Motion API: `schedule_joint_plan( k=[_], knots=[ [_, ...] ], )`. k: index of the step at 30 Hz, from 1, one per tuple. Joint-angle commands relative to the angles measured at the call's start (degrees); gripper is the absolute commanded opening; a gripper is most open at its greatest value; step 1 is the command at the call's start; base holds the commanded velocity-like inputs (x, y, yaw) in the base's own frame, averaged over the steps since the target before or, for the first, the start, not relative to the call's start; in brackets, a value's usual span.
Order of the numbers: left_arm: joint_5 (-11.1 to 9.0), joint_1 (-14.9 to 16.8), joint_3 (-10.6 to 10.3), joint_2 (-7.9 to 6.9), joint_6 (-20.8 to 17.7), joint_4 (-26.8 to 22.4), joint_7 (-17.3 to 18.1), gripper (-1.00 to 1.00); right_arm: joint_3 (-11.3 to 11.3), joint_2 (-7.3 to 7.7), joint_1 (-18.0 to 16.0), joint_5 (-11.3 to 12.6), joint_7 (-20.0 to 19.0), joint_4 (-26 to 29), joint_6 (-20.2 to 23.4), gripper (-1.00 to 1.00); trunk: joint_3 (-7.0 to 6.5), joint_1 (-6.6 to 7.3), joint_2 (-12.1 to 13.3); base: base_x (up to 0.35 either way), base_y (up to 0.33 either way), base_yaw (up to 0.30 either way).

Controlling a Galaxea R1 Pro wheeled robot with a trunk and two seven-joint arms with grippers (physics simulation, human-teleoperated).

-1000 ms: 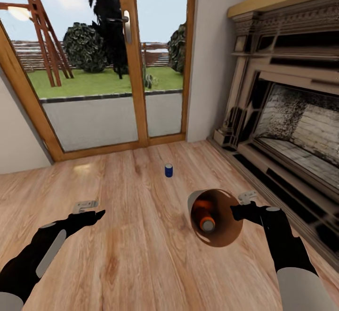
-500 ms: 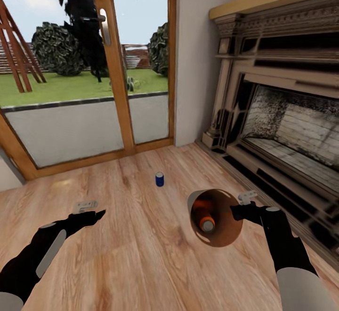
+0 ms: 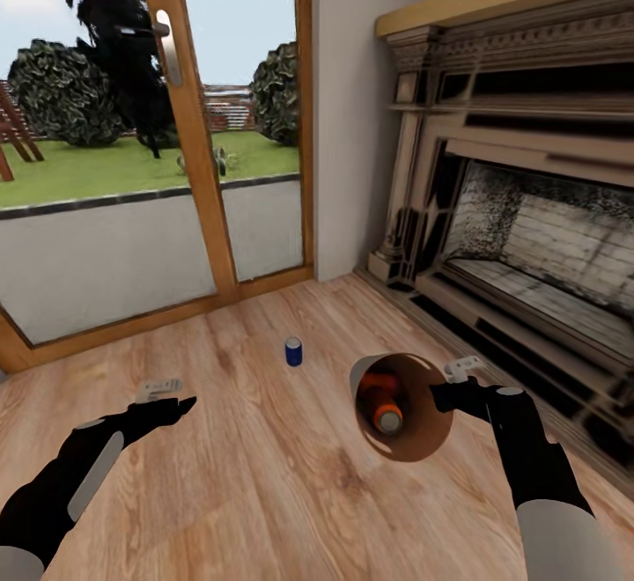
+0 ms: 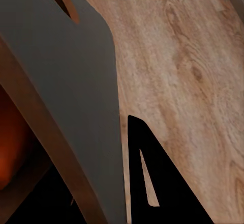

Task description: Put the three can of soda from the living room inside the tash can in the kitchen.

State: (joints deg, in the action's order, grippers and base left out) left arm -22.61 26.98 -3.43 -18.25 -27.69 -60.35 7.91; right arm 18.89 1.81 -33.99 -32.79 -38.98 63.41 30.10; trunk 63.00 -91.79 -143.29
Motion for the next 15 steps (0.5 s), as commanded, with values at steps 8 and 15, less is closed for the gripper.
schedule_joint_plan(
  k=[8,15],
  knots=[
    [0.00,0.00,0.00,0.06,0.00,0.14,0.00,1.00,-0.14,-0.23,-0.03,0.92,-0.30,0.05,0.14,-1.00,-0.01,0.01,0.00,0.219,0.260,-0.008],
    [0.02,0.00,0.00,0.06,0.00,0.15,-0.04,1.00,-0.12,-0.88,-0.03,0.97,-0.30,0.05,0.19,-1.00,-0.24,0.01,0.00,0.219,0.261,-0.146]
  ],
)
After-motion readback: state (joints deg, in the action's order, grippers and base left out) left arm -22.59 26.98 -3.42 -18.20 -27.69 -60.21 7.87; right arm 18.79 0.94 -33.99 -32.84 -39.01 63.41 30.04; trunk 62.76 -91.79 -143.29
